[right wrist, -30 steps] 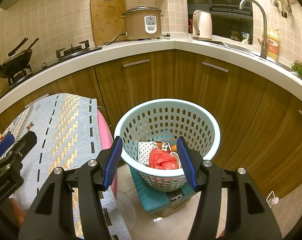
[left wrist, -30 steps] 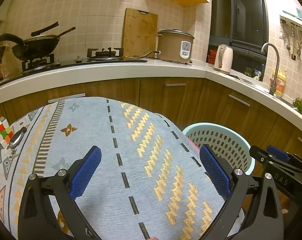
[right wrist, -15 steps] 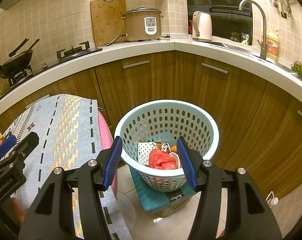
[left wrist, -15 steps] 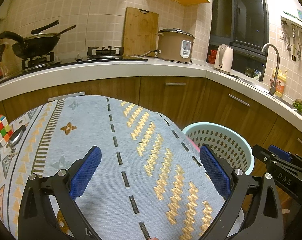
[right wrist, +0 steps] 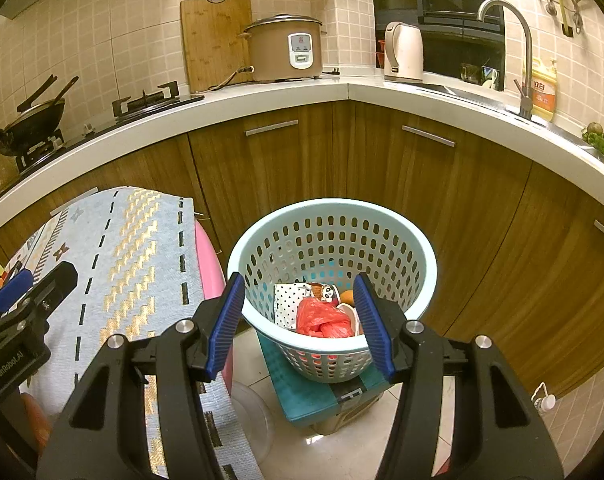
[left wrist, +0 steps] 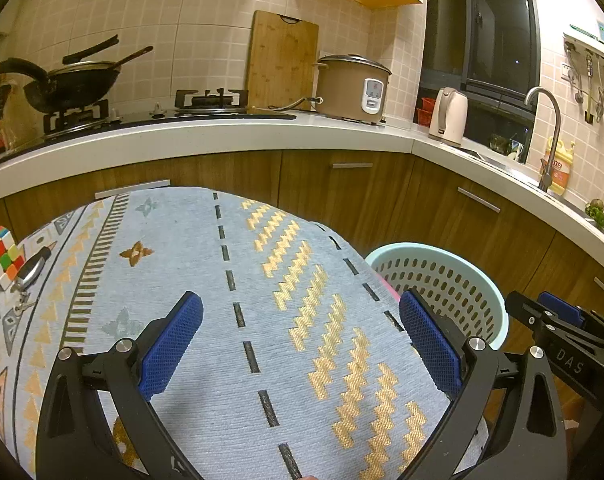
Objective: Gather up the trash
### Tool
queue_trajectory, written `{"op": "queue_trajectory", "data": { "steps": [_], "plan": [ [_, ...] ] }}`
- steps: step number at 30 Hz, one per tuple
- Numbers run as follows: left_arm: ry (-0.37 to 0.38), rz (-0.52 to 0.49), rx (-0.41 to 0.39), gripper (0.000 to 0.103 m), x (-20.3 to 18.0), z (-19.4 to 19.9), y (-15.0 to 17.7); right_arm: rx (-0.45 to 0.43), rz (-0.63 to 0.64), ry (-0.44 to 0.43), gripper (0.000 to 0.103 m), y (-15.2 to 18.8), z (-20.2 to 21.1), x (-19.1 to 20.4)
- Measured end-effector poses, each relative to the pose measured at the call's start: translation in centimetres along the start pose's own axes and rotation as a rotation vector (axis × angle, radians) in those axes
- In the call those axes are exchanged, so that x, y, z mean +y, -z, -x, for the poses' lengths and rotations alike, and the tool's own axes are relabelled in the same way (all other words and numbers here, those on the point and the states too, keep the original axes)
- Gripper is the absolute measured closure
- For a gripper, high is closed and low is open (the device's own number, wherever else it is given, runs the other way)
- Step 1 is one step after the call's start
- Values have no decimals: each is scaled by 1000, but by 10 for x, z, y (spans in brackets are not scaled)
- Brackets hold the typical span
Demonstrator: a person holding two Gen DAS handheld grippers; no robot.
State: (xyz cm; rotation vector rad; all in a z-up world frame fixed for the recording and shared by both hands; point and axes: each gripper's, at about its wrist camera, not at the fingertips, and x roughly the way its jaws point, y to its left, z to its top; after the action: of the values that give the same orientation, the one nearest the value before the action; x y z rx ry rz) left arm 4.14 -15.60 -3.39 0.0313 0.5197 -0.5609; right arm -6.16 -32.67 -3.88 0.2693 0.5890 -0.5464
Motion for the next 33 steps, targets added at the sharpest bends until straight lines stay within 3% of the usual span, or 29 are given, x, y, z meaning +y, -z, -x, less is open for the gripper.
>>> {"op": "queue_trajectory", "data": {
  "steps": [33],
  "plan": [
    [-9,-2,8,8,1,-2,1,10,2,-8,50,1,-2,-1]
  ]
}}
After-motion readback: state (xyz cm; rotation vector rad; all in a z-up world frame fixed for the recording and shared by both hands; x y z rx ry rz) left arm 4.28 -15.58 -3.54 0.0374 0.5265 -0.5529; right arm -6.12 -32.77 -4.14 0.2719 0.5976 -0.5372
